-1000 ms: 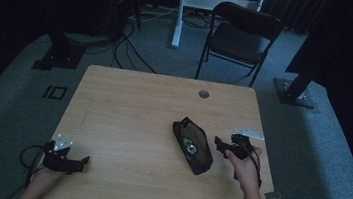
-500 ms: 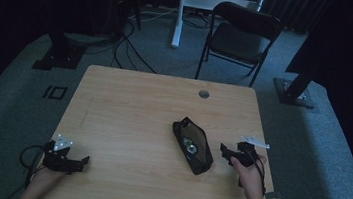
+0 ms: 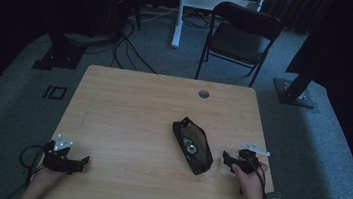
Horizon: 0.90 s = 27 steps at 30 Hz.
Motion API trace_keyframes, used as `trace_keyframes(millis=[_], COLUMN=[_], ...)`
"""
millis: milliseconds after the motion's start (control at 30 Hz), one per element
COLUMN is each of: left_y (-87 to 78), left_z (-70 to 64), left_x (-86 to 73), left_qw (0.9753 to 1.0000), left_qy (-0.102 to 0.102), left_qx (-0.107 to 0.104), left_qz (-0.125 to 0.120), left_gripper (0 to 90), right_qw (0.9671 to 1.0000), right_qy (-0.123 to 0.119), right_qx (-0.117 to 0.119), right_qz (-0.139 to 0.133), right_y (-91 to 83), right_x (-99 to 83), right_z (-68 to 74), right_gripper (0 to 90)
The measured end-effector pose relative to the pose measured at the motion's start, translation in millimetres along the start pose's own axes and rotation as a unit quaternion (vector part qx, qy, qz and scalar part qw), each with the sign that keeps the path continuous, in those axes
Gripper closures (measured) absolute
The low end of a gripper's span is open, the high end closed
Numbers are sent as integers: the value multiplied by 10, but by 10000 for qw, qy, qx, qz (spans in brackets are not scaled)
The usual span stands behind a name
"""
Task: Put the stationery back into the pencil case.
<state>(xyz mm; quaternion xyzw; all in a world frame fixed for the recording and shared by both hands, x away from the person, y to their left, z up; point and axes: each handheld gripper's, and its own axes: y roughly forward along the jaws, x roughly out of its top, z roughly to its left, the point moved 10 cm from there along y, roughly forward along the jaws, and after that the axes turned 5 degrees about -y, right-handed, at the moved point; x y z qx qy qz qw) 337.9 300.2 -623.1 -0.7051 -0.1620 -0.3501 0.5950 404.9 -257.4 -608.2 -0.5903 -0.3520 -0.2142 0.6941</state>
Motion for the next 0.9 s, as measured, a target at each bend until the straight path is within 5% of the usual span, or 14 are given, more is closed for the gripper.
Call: trace_keyframes(millis=[300,433,900], left_y=[0,0,0], left_z=[0,0,0], left_x=[0,0,0], left_qw=[10000,10000,10000], left_qy=[-1,0,-1], left_qx=[0,0,0], left_qz=[-1,-1,-1], left_gripper=[1,1,1], right_qw=[9997,9985,9985], right_qy=[-11,-263,-271], right_qx=[-225,-466,-473], right_qz=[47,88,79], right_y=[9,18,21], right_x=[-106,-132,-139], right_z=[-51,-80,-73], right_gripper=[195,179,167])
